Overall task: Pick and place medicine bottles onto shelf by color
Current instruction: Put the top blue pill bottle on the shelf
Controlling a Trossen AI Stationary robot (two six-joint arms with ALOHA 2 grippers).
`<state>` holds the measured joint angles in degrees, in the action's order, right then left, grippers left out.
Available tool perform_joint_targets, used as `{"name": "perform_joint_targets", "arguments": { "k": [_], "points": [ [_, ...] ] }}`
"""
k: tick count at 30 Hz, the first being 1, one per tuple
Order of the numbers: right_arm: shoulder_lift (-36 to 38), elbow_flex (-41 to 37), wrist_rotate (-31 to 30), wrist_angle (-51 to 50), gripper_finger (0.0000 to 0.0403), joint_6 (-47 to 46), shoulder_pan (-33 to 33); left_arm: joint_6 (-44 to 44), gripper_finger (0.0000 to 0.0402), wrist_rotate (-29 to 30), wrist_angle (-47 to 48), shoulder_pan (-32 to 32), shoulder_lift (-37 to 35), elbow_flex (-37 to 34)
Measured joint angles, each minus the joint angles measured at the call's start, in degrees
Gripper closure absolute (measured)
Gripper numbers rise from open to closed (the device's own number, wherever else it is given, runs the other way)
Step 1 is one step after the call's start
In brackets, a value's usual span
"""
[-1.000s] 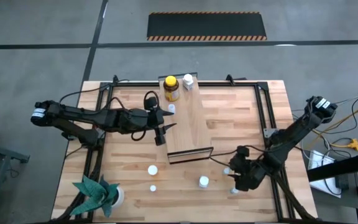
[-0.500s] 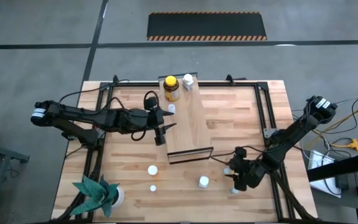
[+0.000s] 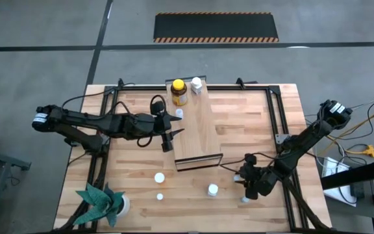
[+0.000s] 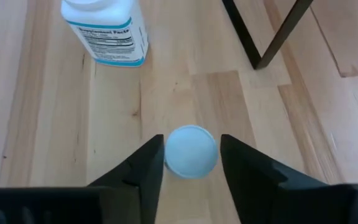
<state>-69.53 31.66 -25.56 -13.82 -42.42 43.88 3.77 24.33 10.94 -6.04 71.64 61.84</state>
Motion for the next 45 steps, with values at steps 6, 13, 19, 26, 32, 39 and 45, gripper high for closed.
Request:
{"name": "perform_joint_targets", "arguments": {
  "k": [6,13,19,26,32,39,45],
  "points": [
    [-0.01,0.0,0.04,0.07,0.0296,0.0,0.0,0.0,0.0223,-0.02,0.02,0.0,0.0,0.0],
    [0.64,0.93,0.42,-1.3,0.0281,0.01,0.0,0.0,0.0223,-0.02,0.01,0.0,0.0,0.0],
    [4.65,7.53,0.15,-17.57,0.0277,-3.04,-2.12,0.0,0.0223,-0.02,0.02,0.02,-0.22,0.0],
    [9.77,19.64,-0.71,-38.23,0.0295,-0.8,-10.58,1.53,0.0223,-0.01,0.02,-0.15,-0.55,0.0],
    [12.45,28.55,-1.36,-41.33,0.0294,10.5,-21.17,4.34,0.0223,-0.02,0.09,-0.44,-0.55,-0.09],
    [10.45,40.27,3.78,-40.98,0.0294,26.46,-33.69,6.32,0.0223,-0.02,0.5,-0.42,-0.55,-0.53],
    [4.65,47.28,12.63,-38.93,0.0294,37.85,-43.97,8.14,0.0224,-0.02,-0.45,-0.42,-1.49,-3.36]
  ]
}}
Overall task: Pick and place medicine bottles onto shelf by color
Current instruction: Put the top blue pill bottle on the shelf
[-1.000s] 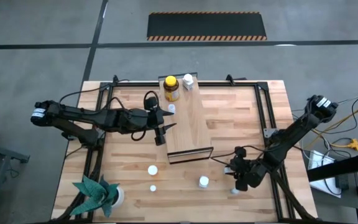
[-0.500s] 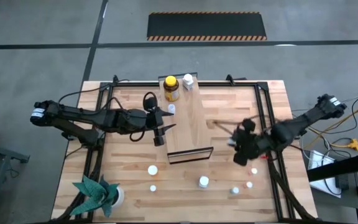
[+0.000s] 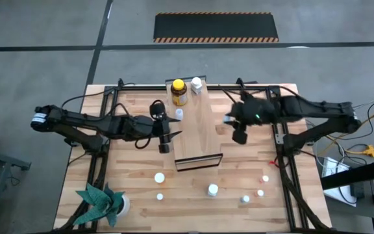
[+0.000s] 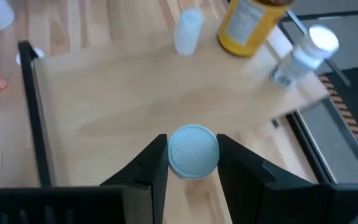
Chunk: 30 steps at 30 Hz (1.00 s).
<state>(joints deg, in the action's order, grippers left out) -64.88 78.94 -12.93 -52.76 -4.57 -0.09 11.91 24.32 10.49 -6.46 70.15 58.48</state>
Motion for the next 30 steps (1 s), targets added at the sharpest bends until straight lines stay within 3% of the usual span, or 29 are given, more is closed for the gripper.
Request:
{"name": "perform_joint_targets", "arguments": {
  "k": [8,18,30],
  "points": [
    [-10.38,3.56,11.26,10.27,0.0294,9.09,-12.06,0.93,0.0224,-0.01,-5.98,0.0,-4.1,-5.53],
    [-21.68,5.29,11.72,18.42,0.0294,12.79,-22.14,0.58,0.0224,0.02,-9.04,0.0,-10.57,-10.36],
    [-24.5,5.29,15.94,19.02,0.0294,11.64,-25.25,0.92,0.0224,0.01,-12.7,0.0,-12.65,-12.99]
  ]
}}
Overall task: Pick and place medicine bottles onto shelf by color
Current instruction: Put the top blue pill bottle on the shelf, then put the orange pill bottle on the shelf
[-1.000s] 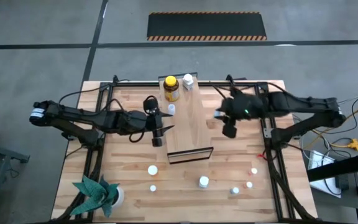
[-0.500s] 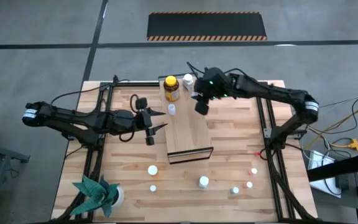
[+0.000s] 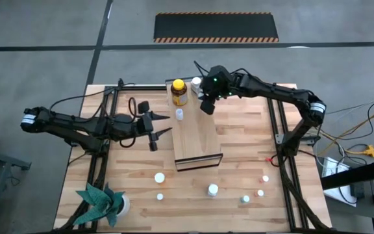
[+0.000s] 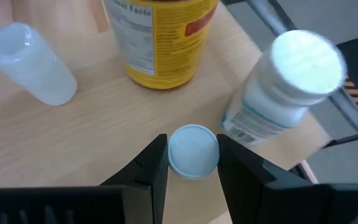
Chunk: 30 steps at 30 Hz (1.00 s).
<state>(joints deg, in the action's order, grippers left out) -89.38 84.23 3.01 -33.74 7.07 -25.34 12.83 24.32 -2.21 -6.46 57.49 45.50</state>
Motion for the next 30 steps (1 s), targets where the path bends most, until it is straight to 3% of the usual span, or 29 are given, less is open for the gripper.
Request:
{"name": "perform_joint_targets", "arguments": {
  "k": [9,19,30],
  "points": [
    [-1.52,0.04,0.04,0.76,0.0288,-2.97,0.04,0.08,0.0224,0.01,-0.45,0.0,0.11,-0.04],
    [-0.79,-0.15,0.02,0.17,0.021,-2.99,0.04,-0.57,0.0223,-0.01,-0.29,0.0,0.75,-0.04],
    [5.35,-0.15,0.33,-0.89,0.0188,-2.69,1.62,-12.59,0.0223,-1.33,-0.2,-1.68,3.43,-0.04]
  ]
}}
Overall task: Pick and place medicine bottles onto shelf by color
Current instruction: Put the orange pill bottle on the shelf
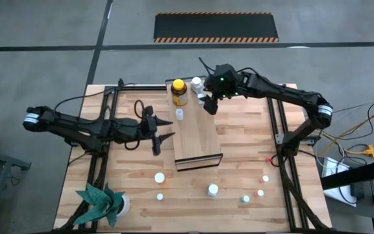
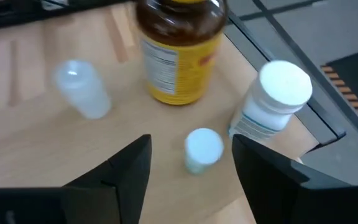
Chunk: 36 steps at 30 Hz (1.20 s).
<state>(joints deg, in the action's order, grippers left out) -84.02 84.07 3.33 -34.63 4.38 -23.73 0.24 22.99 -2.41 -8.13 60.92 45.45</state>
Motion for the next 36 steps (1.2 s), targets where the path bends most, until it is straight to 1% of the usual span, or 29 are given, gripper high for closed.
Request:
{"name": "perform_joint_targets", "arguments": {
  "k": [3,9,13,16,18,20,23,26,28,31,36],
  "points": [
    [2.76,-0.06,0.1,-1.18,0.0191,-0.22,2.18,-3.6,0.0223,-1.54,0.06,-2.11,0.89,0.0],
    [8.49,-3.22,0.13,-1.97,0.0199,-0.79,8.89,-14.6,0.0223,-1.74,7.07,-8.1,2.97,2.4],
    [12.52,-6.21,-0.26,-0.72,0.0202,-1.34,13.33,-23.14,0.0223,-1.82,16.64,-11.68,4.42,5.19],
    [14.93,-8.17,-0.39,0.33,0.0202,-1.35,15.72,-30.02,0.0223,-1.93,25.81,-14.01,5.7,8.19],
    [16.26,-9.31,-0.48,0.61,0.0202,-0.95,16.94,-34.15,0.0219,-3.09,30.17,-15.22,7.04,10.6],
    [17.36,-10.24,-0.44,0.66,0.0202,-0.24,18.27,-37.48,0.0206,-4.48,32.02,-16.27,8.67,12.47],
    [18.55,-11.78,-0.38,1.34,0.0202,1.25,19.99,-40.21,0.0173,-6.25,31.93,-18.1,12.18,15.02],
    [18.77,-13.38,-0.39,3.32,0.0202,2.26,21.36,-41.93,0.0135,-6.75,32.05,-19.98,16.41,17.41],
    [18.65,-13.98,-0.37,3.99,0.0202,2.95,22.12,-41.97,0.0116,-8.83,32.01,-20.77,19.01,18.92],
    [18.35,-14.22,-0.34,4.07,0.0202,4.22,22.51,-43.82,0.0104,-12.24,32.56,-21.23,22.21,20.91],
    [17.52,-14.45,-0.5,4.08,0.0202,5.34,22.49,-50.63,0.0107,-17.71,37.25,-21.35,26.26,24.54]
  ]
}}
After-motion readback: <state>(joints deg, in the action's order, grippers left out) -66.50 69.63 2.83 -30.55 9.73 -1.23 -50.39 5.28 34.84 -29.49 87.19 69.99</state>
